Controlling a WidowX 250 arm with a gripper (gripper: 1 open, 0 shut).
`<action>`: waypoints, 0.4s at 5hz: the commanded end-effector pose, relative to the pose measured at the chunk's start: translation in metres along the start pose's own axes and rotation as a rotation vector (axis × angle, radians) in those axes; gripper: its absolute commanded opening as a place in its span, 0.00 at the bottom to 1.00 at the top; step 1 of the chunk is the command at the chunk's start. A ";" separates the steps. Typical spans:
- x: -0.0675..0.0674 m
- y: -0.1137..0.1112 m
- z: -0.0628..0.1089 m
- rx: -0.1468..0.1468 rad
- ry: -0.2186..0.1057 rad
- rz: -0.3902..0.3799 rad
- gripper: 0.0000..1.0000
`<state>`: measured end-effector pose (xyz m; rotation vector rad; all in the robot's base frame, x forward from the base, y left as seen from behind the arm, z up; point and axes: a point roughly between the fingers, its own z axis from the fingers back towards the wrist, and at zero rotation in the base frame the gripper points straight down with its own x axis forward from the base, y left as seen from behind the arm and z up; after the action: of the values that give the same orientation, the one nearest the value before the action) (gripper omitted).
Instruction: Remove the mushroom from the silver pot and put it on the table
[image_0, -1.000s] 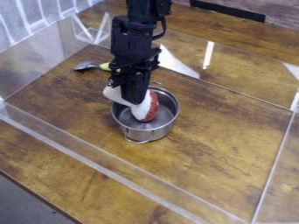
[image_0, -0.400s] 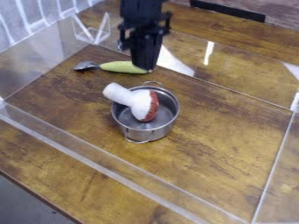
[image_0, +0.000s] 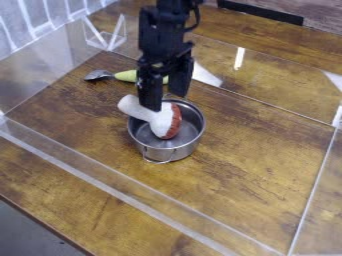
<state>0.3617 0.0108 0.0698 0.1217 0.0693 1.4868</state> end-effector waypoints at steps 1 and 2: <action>-0.003 -0.008 -0.007 -0.041 -0.015 0.040 1.00; 0.002 -0.013 -0.011 -0.035 -0.004 0.096 0.00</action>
<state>0.3663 0.0110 0.0417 0.1385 0.0761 1.5734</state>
